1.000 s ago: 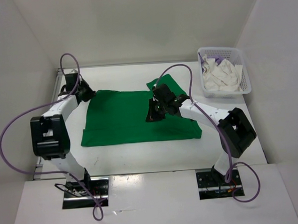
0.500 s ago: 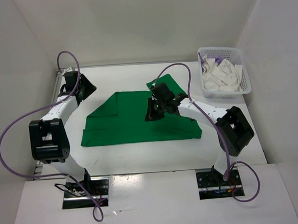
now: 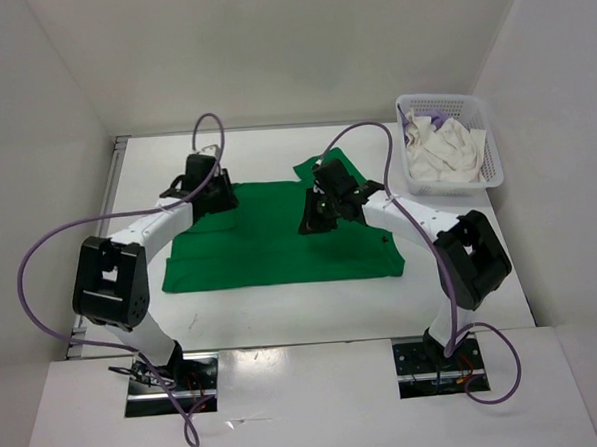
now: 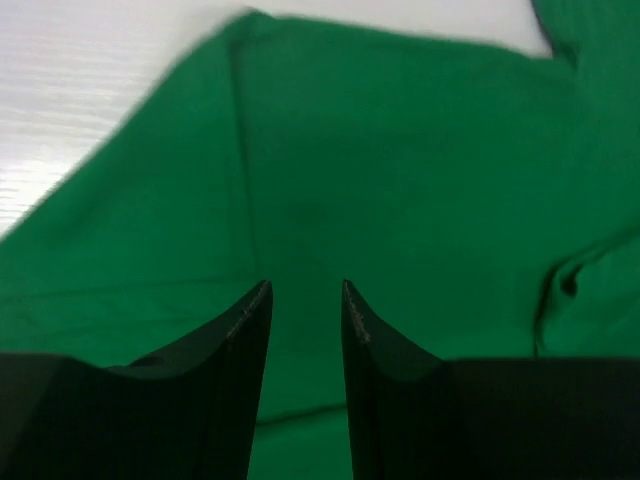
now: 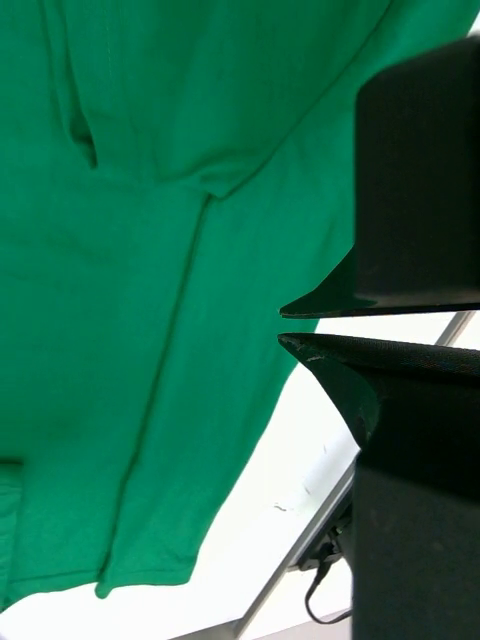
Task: Fold and stack the t-shirts
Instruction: Grap the side of the flattened tshirt furthest away from the robot with both arms
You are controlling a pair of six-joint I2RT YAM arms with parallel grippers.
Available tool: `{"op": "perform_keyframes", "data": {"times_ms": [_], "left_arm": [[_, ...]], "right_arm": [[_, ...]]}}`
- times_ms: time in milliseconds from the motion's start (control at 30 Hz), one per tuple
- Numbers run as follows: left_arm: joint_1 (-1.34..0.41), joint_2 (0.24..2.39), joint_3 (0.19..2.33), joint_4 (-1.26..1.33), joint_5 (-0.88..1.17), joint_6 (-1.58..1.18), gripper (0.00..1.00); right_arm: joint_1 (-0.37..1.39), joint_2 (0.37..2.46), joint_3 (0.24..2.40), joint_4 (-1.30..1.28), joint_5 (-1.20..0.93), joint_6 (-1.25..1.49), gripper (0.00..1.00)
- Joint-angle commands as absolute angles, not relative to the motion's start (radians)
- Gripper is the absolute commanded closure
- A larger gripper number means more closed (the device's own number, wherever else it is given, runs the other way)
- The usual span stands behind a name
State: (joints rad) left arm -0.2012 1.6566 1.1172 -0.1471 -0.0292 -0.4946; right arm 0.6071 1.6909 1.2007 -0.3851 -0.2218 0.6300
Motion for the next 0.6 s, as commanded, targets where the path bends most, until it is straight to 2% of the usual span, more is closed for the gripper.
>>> {"op": "perform_keyframes", "data": {"times_ms": [0, 233, 433, 567], "left_arm": [[-0.241, 1.669, 1.12, -0.189, -0.091, -0.371, 0.58], [-0.268, 1.756, 1.132, -0.224, -0.178, -0.353, 0.57], [-0.268, 1.813, 1.154, -0.215, -0.156, -0.353, 0.57], [-0.268, 1.825, 1.154, -0.224, -0.144, -0.353, 0.6]], "right_arm": [[0.583, 1.681, 1.212, -0.358, -0.229, 0.614, 0.84], [0.543, 1.661, 1.203, -0.357, -0.229, 0.614, 0.84], [0.543, 1.643, 1.184, -0.348, -0.229, 0.614, 0.84], [0.543, 1.634, 1.175, -0.348, -0.229, 0.614, 0.84]]}}
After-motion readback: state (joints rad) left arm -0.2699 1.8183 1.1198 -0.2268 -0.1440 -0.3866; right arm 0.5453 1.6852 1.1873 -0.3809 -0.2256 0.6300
